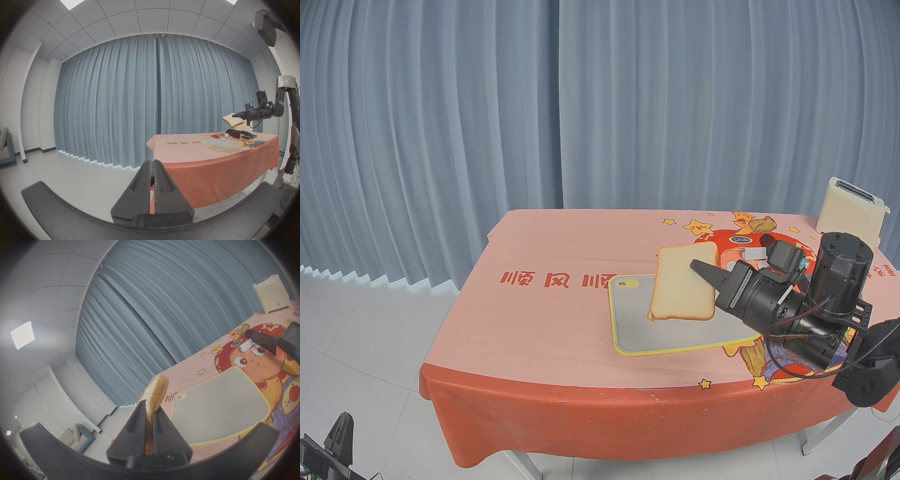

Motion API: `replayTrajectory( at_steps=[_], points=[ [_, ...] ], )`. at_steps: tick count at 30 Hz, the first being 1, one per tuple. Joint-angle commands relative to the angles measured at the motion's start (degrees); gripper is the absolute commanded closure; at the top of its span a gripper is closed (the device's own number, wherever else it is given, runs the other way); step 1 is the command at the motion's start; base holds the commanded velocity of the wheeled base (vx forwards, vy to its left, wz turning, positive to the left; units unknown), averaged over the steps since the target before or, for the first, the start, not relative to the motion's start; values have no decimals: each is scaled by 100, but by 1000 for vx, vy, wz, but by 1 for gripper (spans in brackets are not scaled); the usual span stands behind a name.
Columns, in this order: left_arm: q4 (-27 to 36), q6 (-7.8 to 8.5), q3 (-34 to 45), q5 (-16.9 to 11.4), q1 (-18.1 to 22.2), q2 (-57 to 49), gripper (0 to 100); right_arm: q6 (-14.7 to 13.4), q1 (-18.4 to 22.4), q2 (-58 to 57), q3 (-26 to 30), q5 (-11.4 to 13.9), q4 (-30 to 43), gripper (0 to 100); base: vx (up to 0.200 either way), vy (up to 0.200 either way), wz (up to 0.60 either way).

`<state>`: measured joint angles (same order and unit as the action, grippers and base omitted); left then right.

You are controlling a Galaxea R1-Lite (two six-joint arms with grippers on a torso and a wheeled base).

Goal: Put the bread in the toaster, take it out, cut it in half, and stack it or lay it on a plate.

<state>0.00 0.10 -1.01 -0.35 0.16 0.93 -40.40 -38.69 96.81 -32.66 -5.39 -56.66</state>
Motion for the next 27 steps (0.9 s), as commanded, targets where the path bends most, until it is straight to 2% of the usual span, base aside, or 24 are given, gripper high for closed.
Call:
replayTrajectory(
  at_steps=[1, 4, 7, 12, 15, 16, 18, 19, 20, 22, 23, 24, 27],
  points=[
    [-9, -1, 101, 0, 2, -93, 100, -196, 11, 321, -74, -68, -12, 100, 0, 0, 0],
    [-9, -1, 101, 0, 2, -93, 100, -504, 37, 348, -153, -217, -12, 100, 0, 0, 0],
    [-9, -1, 101, 0, 2, -93, 100, -829, 248, 453, -153, -296, -12, 100, 0, 0, 0],
    [-9, -1, 101, 0, 2, -93, 100, -1005, 354, 937, -179, -393, -29, 100, 0, 0, 0],
    [0, -1, 101, 0, 2, -93, 100, -1233, 354, 1271, -171, -727, -266, 100, 0, 0, 0],
    [0, -1, 101, -9, 2, -93, 100, -1444, 345, 1350, -153, -885, -530, 100, 0, 0, 0],
    [0, -1, 101, 0, 2, -93, 100, -1471, 345, 1359, -144, -894, -556, 100, 0, 0, 0],
    [-9, -1, 101, 0, 2, -93, 100, -1963, 292, 1385, -109, -1070, -890, 100, 0, 0, 0],
    [0, -1, 101, 0, 2, -93, 100, -2130, 275, 1385, -74, -1105, -890, 100, 0, 0, 0],
    [0, -1, 101, 0, 2, -93, 100, -2341, 248, 1411, -12, -1157, -890, 100, 0, 0, 0],
    [0, -1, 101, 0, 2, -93, 100, -2341, 248, 1411, -12, -1157, -890, 100, 0, 0, 0],
    [0, -1, 101, 0, 2, -93, 100, -2473, 204, 1420, 102, -1228, -917, 100, 0, 0, 0],
    [0, -1, 101, 0, 2, -93, 100, -2622, 195, 1367, 330, -1474, -987, 100, 0, 0, 0]
  ],
)
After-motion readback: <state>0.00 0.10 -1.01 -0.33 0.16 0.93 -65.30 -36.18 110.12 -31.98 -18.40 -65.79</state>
